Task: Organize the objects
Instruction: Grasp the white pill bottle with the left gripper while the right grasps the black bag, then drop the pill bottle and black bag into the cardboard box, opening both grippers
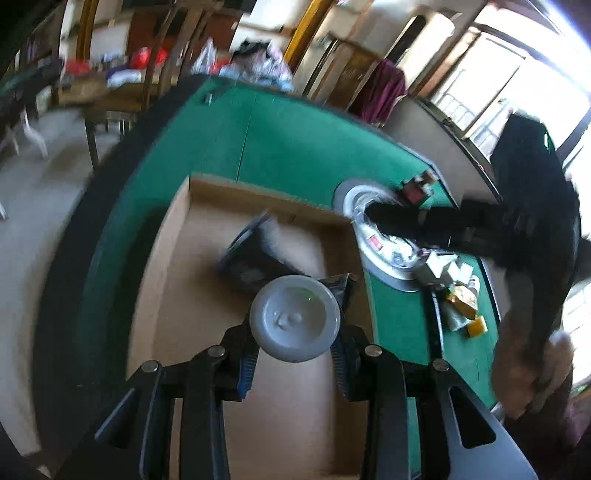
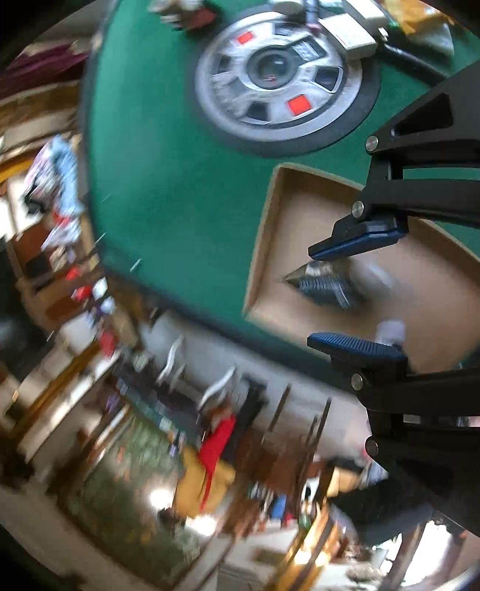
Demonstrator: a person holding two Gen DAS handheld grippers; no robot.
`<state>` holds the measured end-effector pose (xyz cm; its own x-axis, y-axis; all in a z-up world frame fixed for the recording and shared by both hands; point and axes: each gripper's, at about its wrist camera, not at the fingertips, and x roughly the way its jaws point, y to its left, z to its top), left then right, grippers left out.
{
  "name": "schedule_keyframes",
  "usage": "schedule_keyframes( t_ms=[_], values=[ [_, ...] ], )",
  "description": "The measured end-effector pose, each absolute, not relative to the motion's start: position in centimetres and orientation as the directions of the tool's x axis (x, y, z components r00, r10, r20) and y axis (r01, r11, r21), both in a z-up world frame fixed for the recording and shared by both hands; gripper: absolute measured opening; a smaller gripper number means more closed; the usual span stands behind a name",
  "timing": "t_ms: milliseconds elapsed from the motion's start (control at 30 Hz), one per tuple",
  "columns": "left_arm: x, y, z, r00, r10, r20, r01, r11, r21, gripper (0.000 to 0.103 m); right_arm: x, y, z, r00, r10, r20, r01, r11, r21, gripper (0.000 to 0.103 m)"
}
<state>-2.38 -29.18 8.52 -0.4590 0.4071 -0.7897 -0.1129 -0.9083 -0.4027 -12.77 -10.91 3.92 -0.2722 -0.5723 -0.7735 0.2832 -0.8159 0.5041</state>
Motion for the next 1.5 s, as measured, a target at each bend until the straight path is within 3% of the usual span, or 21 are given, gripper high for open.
schedule_keyframes(
  t_ms=[133,433,567,667,767,867,1033,1200,1500],
  values=[
    [-4.2,-29.0,5.6,-0.416,0.425,-0.804,-0.086,-0.898,-0.431,0.033,-13.5,-10.9,0.2,-0.268,-0.487,-0.831,0.255,-0.868,0.426,0.044],
    [-7.7,-27.9,2.5,-0.389,0.469,-0.793,-0.039,-0.869,-0.494,0.036,-13.4,-11.5,-0.5,-0.302,-0.461,-0.835,0.317,-0.874,0.368,0.049],
    [-7.8,-27.8,2.8,-0.420,0.457,-0.784,-0.010,-0.866,-0.499,0.066,-11.7,-10.0,1.2,-0.387,-0.446,-0.807,0.327,-0.885,0.332,0.057],
    [-6.3,-28.0,3.7,-0.466,0.397,-0.791,0.017,-0.889,-0.457,0.070,-9.8,-8.6,2.9,-0.468,-0.432,-0.770,0.336,-0.894,0.297,0.069],
    [-3.7,-28.8,4.2,-0.577,0.332,-0.746,0.088,-0.883,-0.461,0.085,-7.5,-6.1,4.4,-0.578,-0.422,-0.698,0.321,-0.904,0.281,0.080],
    [-2.2,-28.2,2.9,-0.598,0.305,-0.741,0.148,-0.867,-0.476,0.085,-5.9,-4.1,5.3,-0.664,-0.396,-0.634,0.285,-0.918,0.275,0.089],
    [-1.4,-25.8,3.5,-0.592,0.250,-0.766,0.143,-0.903,-0.405,0.085,-4.6,-1.3,5.7,-0.716,-0.408,-0.566,0.258,-0.909,0.328,0.089],
    [-0.2,-23.3,3.0,-0.560,0.204,-0.803,0.124,-0.938,-0.325,0.085,-3.2,0.3,6.7,-0.766,-0.371,-0.524,0.261,-0.926,0.274,0.090],
    [4.0,-22.4,9.0,-0.724,0.084,-0.685,0.175,-0.938,-0.300,0.085,-1.8,4.7,7.1,-0.872,-0.218,-0.437,0.128,-0.966,0.226,0.095]
  ],
)
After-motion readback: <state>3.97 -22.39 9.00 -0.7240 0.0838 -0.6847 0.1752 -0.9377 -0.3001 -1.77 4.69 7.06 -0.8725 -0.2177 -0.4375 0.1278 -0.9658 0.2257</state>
